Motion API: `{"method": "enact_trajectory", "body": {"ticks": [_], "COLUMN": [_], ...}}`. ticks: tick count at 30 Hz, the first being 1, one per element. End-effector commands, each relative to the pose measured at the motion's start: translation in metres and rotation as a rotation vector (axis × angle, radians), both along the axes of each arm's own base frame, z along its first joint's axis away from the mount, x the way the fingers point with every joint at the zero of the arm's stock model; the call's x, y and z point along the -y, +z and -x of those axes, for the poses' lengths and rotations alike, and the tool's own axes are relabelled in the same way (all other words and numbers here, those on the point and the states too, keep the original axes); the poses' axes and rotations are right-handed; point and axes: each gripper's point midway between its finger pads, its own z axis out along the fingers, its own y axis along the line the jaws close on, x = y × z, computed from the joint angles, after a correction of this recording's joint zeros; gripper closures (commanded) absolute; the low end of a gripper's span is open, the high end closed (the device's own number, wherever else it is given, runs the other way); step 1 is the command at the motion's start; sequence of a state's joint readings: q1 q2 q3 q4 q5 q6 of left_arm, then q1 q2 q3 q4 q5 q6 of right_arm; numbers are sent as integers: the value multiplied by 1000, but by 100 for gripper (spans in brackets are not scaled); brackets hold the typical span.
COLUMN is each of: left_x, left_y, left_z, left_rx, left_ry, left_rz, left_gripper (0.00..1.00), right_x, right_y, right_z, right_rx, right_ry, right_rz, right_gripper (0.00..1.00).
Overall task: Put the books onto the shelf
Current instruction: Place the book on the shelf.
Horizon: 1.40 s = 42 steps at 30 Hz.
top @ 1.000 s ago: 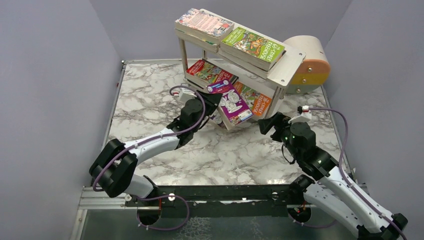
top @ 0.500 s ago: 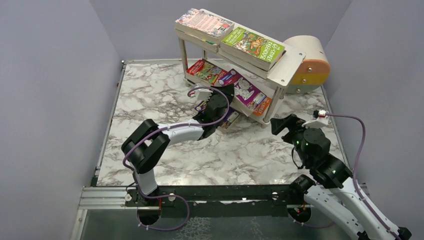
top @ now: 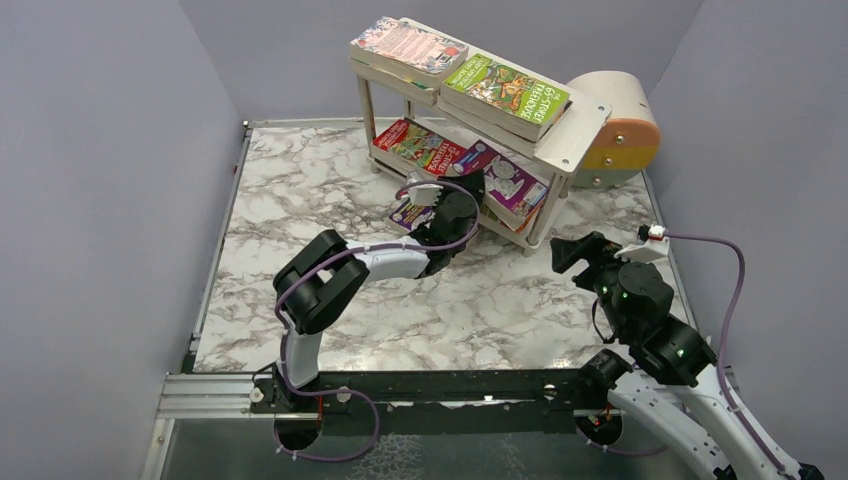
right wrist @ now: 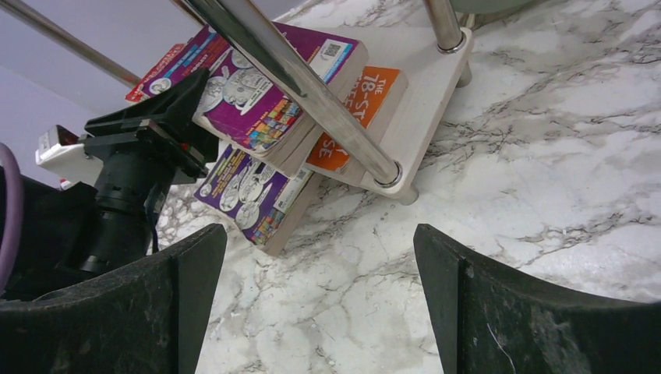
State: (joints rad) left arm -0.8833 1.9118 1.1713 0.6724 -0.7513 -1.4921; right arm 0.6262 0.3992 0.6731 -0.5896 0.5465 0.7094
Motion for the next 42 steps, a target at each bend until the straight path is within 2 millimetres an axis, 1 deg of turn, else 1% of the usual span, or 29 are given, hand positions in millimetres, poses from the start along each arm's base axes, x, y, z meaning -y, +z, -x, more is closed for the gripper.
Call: {"method": "enact_trajectory", "body": {"ticks": [1, 10, 16, 22, 29, 38, 42], "left_x": [2, 18, 25, 22, 15, 8, 6], "left_y": [37, 12, 4, -2, -7, -5, -9], "left_z": [-5, -6, -7, -7, -3, 2, 3], "left_rx": [71, 37, 33, 32, 25, 4, -13], "left_ry": [60, 66, 87, 115, 128, 135, 140], "left_rz": [194, 221, 235, 218, 192, 153, 150], "left_gripper": [100, 100, 100, 100, 100, 100, 100], "right_x": [11, 10, 8, 11, 11, 10, 9], "right_y": [9, 6, 6, 8, 5, 3, 2], "right_z": [3, 4, 6, 9, 10, 10, 10], "right_rx": [9, 5, 0, 7, 6, 1, -2], "right_ry": [-36, -28, -10, -14, -14, -11, -8], "right_rz": [15, 17, 13, 16, 10, 4, 2], "right_gripper": [11, 11, 11, 11, 11, 11, 11]}}
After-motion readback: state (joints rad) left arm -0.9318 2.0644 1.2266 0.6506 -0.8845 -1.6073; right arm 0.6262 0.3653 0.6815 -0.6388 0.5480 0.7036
